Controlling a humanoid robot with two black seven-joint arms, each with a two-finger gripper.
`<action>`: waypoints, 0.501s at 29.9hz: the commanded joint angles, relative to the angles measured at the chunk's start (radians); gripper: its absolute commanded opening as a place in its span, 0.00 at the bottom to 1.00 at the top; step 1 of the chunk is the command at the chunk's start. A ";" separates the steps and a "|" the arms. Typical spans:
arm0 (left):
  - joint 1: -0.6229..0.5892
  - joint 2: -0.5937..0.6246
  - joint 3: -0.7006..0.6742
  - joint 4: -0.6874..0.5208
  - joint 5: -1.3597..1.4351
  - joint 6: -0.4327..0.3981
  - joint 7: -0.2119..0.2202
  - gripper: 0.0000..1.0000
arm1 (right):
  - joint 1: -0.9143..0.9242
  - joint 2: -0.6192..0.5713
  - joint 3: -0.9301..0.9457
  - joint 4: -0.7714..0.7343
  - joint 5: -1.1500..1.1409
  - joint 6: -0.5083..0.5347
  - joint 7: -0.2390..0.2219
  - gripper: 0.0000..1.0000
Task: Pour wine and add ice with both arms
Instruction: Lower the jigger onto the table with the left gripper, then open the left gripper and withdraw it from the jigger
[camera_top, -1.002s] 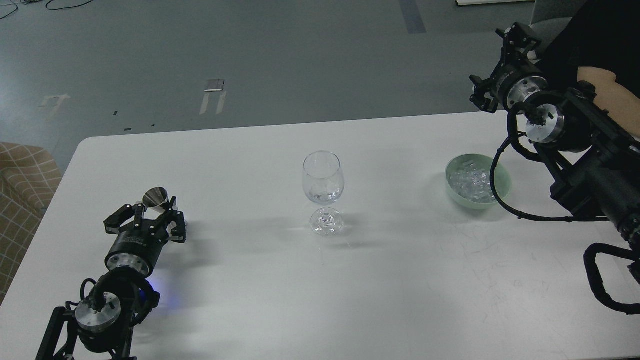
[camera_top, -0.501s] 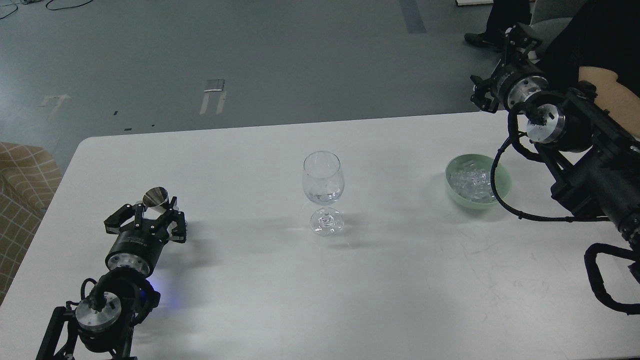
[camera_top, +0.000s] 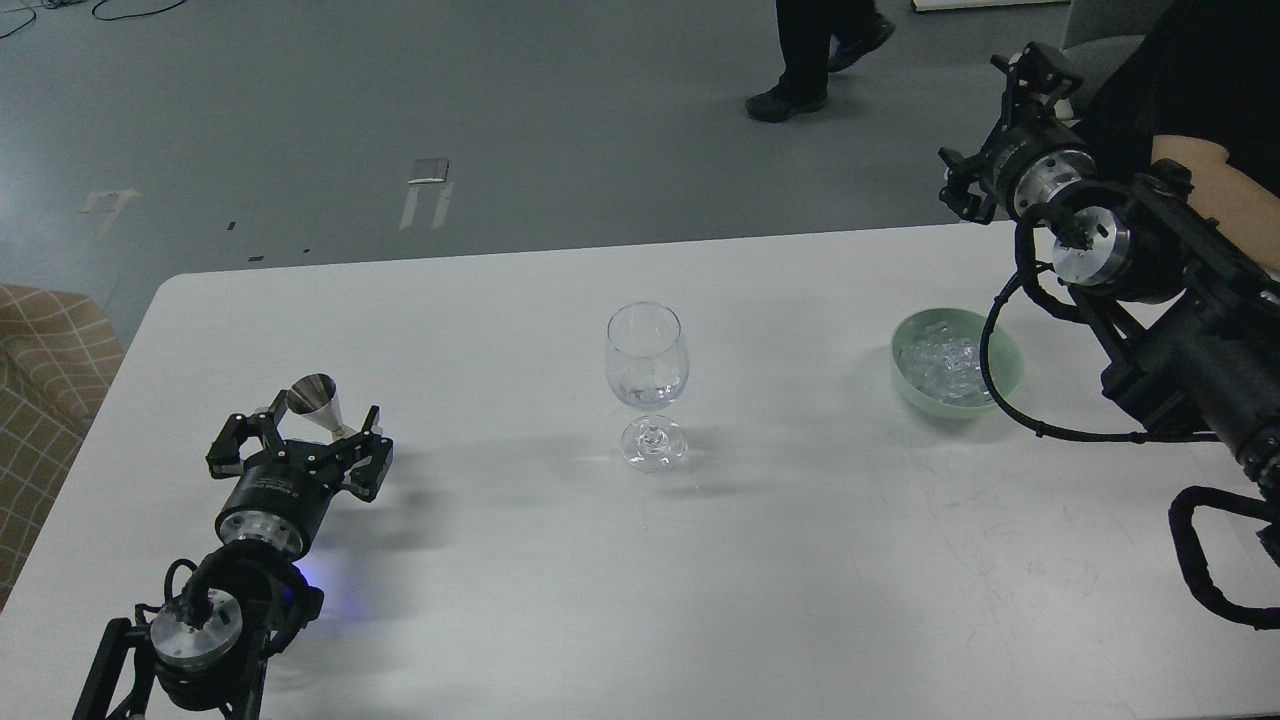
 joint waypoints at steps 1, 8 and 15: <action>0.020 0.000 0.001 -0.020 0.000 0.000 0.009 0.93 | -0.001 -0.002 0.000 0.001 0.000 0.001 0.000 1.00; 0.067 0.000 -0.014 -0.050 -0.002 0.000 0.032 0.93 | -0.001 -0.003 0.000 0.001 0.000 0.000 0.000 1.00; 0.144 0.003 -0.046 -0.084 -0.006 -0.025 0.049 0.93 | -0.001 -0.003 0.001 0.001 0.000 0.001 0.000 1.00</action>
